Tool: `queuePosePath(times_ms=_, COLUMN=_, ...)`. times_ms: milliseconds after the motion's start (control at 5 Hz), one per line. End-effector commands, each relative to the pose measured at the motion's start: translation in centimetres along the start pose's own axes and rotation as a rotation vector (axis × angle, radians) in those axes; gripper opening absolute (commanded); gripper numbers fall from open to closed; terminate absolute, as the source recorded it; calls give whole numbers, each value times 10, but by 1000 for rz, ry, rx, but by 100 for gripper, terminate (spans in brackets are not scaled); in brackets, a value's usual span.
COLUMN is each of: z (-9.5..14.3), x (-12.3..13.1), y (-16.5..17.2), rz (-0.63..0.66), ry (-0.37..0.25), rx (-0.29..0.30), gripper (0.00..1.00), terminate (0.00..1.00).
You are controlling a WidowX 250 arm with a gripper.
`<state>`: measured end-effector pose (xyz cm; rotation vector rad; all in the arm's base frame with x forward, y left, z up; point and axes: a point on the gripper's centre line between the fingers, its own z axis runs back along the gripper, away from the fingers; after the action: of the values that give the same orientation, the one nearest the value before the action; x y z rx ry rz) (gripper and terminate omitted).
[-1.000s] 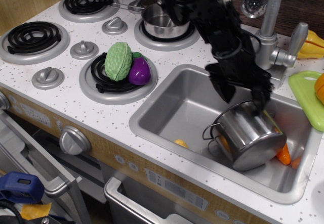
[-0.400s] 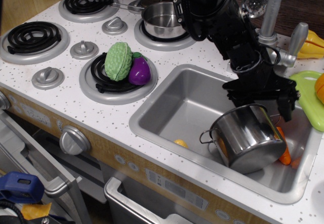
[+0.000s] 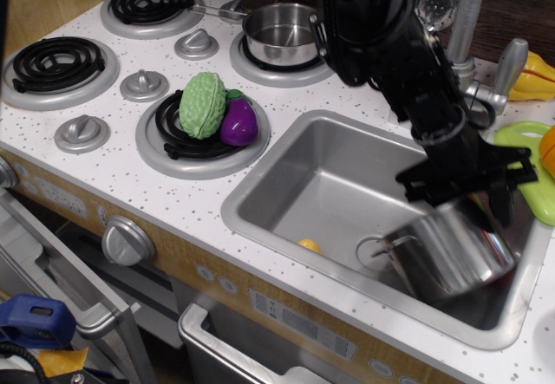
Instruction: Flip pot upright in sink
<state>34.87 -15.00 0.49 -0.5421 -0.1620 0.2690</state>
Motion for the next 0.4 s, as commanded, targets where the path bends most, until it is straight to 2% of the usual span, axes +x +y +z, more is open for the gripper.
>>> queuePosePath(times_ms=0, z=24, x=-5, y=-33, rz=-48, ry=-87, rx=68, gripper=0, terminate=0)
queuePosePath(times_ms=200, z=31, x=-2, y=-51, rz=-88, ry=-84, rx=321, gripper=0, terminate=0)
